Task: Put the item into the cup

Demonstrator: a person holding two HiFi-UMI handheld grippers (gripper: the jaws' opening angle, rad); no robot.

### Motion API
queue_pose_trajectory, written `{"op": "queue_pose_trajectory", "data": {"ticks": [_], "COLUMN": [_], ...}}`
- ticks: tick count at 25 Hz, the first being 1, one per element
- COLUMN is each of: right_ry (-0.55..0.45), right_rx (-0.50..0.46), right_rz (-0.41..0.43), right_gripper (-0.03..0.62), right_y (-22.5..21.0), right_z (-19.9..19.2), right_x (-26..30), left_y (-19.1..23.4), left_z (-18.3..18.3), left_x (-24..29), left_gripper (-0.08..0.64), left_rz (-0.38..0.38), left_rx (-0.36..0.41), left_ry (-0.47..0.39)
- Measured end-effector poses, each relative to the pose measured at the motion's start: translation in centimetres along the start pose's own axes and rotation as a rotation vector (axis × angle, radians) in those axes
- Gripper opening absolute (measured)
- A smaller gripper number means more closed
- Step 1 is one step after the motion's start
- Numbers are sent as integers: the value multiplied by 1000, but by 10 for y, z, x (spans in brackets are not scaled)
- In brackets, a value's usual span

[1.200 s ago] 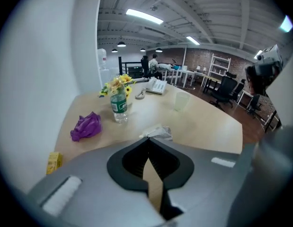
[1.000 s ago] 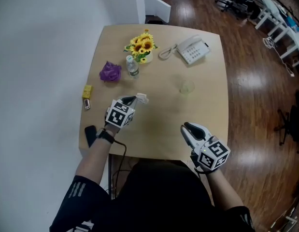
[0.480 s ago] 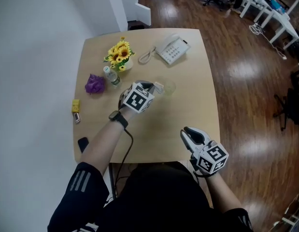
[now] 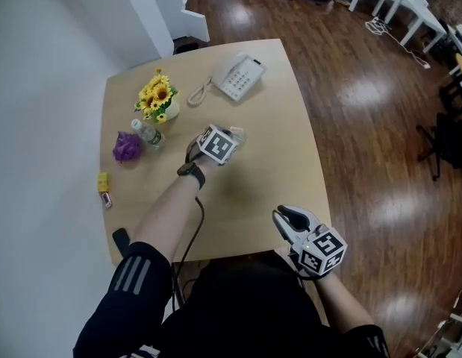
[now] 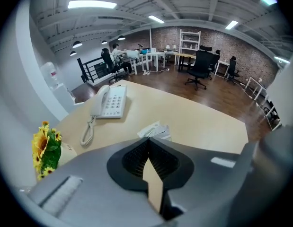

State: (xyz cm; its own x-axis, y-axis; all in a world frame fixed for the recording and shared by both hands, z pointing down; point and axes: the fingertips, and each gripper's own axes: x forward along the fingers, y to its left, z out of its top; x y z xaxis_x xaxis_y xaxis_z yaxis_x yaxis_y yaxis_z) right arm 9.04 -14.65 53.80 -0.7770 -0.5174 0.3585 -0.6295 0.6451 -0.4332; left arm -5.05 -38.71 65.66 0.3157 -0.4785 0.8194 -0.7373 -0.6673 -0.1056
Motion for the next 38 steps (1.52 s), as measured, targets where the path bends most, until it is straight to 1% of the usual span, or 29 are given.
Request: {"op": "queue_pose_trajectory", "data": {"ticks": [4, 9, 12, 14, 19, 21, 25, 28, 30, 34, 38], "right_ry": [2, 5, 8, 10, 16, 19, 20, 19, 16, 12, -2], "right_rx": [17, 15, 12, 14, 16, 17, 21, 26, 33, 39, 40], "right_rz": [-16, -8, -3, 0, 8, 8, 3, -5, -13, -26, -33], "right_gripper": [78, 78, 78, 78, 78, 78, 78, 78, 78, 78, 78], "right_y": [-10, -11, -12, -12, -12, -13, -15, -17, -20, -25, -30], "right_z": [-3, -2, -1, 0, -1, -2, -4, -6, -7, -8, -6], "right_x": [-4, -1, 3, 4, 7, 7, 5, 1, -2, -9, -14], "left_y": [-6, -15, -26, -30, -24, -23, -26, -26, -29, -32, -28], "left_z": [-11, -24, -26, -23, -2, 7, 13, 15, 17, 19, 23], "left_x": [16, 34, 42, 43, 41, 39, 48, 55, 59, 64, 62], "left_gripper": [0, 0, 0, 0, 0, 0, 0, 0, 4, 44, 55], "left_rz": [-16, -65, -119, -132, -98, -95, -107, -92, -99, -102, -88], "left_rx": [-3, -24, -55, -58, -25, -20, -6, 15, 12, 5, 0], "left_ry": [47, 109, 112, 114, 49, 37, 58, 81, 87, 87, 68]}}
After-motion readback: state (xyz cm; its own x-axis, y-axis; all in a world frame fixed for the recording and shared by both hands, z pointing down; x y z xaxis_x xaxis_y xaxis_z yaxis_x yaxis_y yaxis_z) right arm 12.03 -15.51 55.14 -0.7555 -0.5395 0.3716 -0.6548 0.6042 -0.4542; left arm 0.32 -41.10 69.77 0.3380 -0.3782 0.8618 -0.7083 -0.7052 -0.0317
